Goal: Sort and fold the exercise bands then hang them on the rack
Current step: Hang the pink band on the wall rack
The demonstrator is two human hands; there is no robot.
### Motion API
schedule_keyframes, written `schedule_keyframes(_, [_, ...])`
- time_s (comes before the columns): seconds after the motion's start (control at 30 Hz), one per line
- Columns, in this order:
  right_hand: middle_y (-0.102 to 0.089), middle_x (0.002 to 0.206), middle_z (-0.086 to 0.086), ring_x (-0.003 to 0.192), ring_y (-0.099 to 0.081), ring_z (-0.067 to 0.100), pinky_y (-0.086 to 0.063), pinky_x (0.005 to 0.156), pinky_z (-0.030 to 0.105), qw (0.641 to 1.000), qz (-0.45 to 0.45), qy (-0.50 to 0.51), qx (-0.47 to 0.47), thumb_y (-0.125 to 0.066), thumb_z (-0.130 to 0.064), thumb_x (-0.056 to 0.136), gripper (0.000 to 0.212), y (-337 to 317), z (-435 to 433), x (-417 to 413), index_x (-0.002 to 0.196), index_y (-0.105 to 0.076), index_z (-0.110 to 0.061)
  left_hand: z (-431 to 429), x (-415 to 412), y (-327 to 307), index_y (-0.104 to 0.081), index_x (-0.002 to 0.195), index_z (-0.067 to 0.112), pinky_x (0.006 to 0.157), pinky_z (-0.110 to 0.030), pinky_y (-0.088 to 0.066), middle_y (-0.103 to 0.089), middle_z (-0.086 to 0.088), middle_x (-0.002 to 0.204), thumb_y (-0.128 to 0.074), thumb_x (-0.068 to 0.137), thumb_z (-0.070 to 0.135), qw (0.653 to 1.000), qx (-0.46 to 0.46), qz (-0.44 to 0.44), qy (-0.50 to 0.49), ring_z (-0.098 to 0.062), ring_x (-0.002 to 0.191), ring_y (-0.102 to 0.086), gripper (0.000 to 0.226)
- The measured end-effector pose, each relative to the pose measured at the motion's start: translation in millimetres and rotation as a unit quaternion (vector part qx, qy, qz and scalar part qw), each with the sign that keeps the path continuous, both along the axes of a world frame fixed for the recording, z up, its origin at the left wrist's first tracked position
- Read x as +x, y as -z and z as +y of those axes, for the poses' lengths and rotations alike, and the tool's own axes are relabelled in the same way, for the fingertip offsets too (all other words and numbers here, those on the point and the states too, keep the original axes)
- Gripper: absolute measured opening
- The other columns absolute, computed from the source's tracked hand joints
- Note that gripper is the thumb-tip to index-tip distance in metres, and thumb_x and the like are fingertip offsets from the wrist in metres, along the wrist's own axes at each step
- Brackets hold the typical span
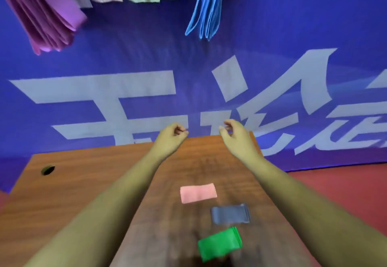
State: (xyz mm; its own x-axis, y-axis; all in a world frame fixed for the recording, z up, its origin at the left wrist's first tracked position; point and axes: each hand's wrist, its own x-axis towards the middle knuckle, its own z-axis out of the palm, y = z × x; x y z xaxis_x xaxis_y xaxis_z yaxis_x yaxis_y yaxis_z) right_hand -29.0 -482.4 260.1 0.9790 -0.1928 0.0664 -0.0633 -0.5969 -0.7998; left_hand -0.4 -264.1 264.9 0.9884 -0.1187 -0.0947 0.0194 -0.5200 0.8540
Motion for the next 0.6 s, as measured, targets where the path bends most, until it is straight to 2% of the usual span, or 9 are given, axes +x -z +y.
schedule_keyframes(0.13, [-0.064,0.122,0.018,0.117,-0.058,0.032,-0.042,0.102,0.037,0.992,0.109,-0.046,-0.049,-0.061,-0.030,0.091,0.043,85.7,4.0,-36.0,0.123,-0.061,-0.001,14.6,-37.9,86.3,-0.061,0.084,0.015,0.062,-0.018,-0.040,-0.061,0.004,0.075,-0.062,0.086,0.013,0.992,0.074,0.100,0.015,-0.014,0.073,-0.056,0.003])
schedule_keyframes(0.23, [-0.062,0.123,0.021,0.116,-0.059,0.035,-0.042,0.098,0.036,0.975,0.190,-0.084,-0.078,-0.062,-0.026,0.090,0.044,135.7,9.5,-55.4,0.125,-0.059,0.000,21.8,-59.7,132.1,-0.057,0.086,0.016,0.063,-0.026,-0.039,-0.062,0.000,0.073,-0.061,0.085,0.010,0.981,0.100,0.166,0.015,-0.020,0.076,-0.058,0.007])
schedule_keyframes(0.33, [-0.059,0.127,0.021,0.121,-0.055,0.034,-0.039,0.099,0.032,0.953,0.242,-0.141,-0.112,-0.063,-0.022,0.089,0.045,173.7,20.5,-63.7,0.128,-0.057,0.000,26.4,-71.6,172.0,-0.059,0.091,0.016,0.074,-0.033,-0.050,-0.070,-0.015,0.091,-0.065,0.073,0.024,0.971,0.119,0.204,0.020,-0.031,0.087,-0.067,0.021])
schedule_keyframes(0.4, [-0.056,0.131,0.019,0.124,-0.052,0.033,-0.037,0.102,0.030,0.939,0.268,-0.177,-0.120,-0.063,-0.020,0.088,0.048,197.8,30.8,-59.0,0.131,-0.054,0.000,26.9,-73.1,194.5,-0.062,0.104,0.011,0.086,-0.032,-0.049,-0.067,-0.019,0.106,-0.063,0.065,0.030,0.968,0.126,0.214,0.026,-0.032,0.099,-0.065,0.043])
schedule_keyframes(0.47, [-0.054,0.131,0.018,0.122,-0.053,0.033,-0.040,0.105,0.034,0.932,0.271,-0.196,-0.137,-0.061,-0.021,0.088,0.049,211.4,38.1,-53.1,0.132,-0.053,-0.001,24.1,-71.1,202.5,-0.060,0.119,0.008,0.091,-0.029,-0.044,-0.062,-0.019,0.116,-0.067,0.073,0.027,0.966,0.133,0.220,0.037,-0.030,0.109,-0.060,0.050])
schedule_keyframes(0.53, [-0.056,0.125,0.018,0.118,-0.055,0.037,-0.043,0.104,0.041,0.930,0.260,-0.206,-0.156,-0.057,-0.024,0.086,0.047,232.1,47.8,-44.9,0.127,-0.057,-0.002,24.5,-64.8,220.7,-0.058,0.124,0.010,0.094,-0.028,-0.044,-0.061,-0.018,0.118,-0.059,0.074,0.031,0.967,0.121,0.224,0.030,-0.030,0.112,-0.058,0.054])
schedule_keyframes(0.6, [-0.058,0.123,0.018,0.118,-0.054,0.039,-0.042,0.104,0.045,0.931,0.232,-0.214,-0.184,-0.055,-0.026,0.085,0.046,248.3,56.1,-37.4,0.124,-0.060,-0.002,26.6,-60.0,242.1,-0.057,0.127,0.015,0.097,-0.033,-0.047,-0.061,-0.016,0.117,-0.049,0.070,0.038,0.970,0.110,0.216,0.013,-0.031,0.111,-0.059,0.061])
